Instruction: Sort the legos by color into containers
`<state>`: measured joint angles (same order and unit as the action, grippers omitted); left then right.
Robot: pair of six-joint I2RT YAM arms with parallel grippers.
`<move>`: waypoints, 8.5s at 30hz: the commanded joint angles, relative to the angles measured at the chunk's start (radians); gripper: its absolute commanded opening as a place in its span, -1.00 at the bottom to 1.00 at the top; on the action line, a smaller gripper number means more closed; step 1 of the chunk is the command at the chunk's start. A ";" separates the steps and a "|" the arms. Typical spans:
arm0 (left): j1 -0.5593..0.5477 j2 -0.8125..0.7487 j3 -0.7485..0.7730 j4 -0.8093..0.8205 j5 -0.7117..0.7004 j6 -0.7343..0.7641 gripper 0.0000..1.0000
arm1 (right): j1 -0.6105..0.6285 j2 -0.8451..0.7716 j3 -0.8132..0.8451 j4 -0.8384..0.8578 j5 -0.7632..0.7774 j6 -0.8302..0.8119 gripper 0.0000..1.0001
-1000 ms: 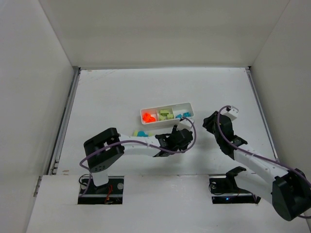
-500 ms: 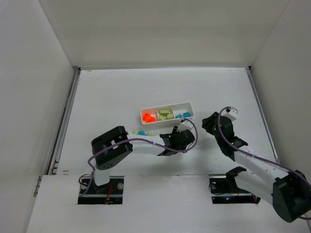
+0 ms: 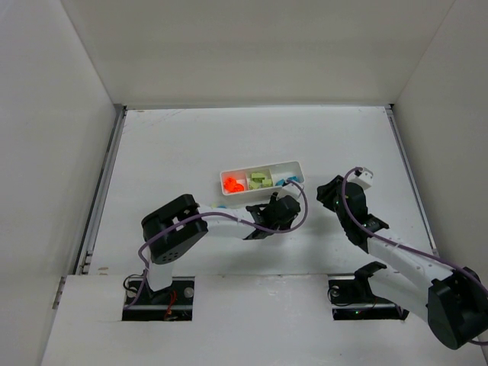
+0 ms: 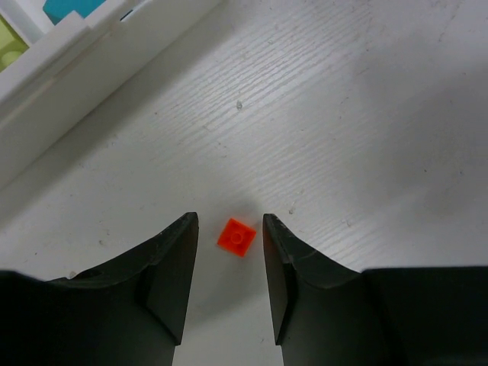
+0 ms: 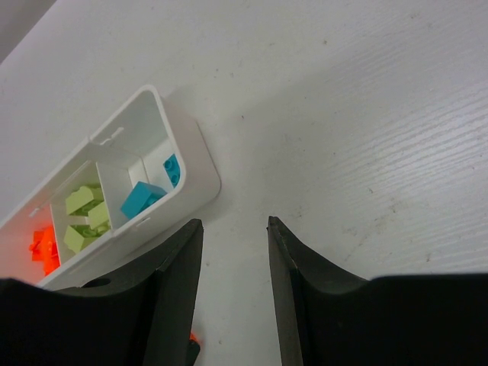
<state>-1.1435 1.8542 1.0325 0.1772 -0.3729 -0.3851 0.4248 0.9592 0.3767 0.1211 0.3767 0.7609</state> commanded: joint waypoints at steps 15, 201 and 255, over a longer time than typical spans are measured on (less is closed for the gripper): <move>0.017 0.043 -0.005 0.022 0.058 0.089 -0.39 | -0.001 0.003 0.007 0.054 -0.005 0.006 -0.09; 0.581 -0.941 -0.784 0.266 0.577 -0.532 0.01 | 0.728 0.558 0.502 -0.024 -0.205 -0.137 -0.34; 0.633 -1.193 -0.693 0.304 0.631 -0.722 -0.60 | 0.351 0.622 0.212 1.046 -0.690 0.419 0.41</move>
<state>-0.5041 0.6956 0.2840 0.4149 0.2401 -1.0706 0.7834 1.5726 0.5919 1.0252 -0.2852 1.1362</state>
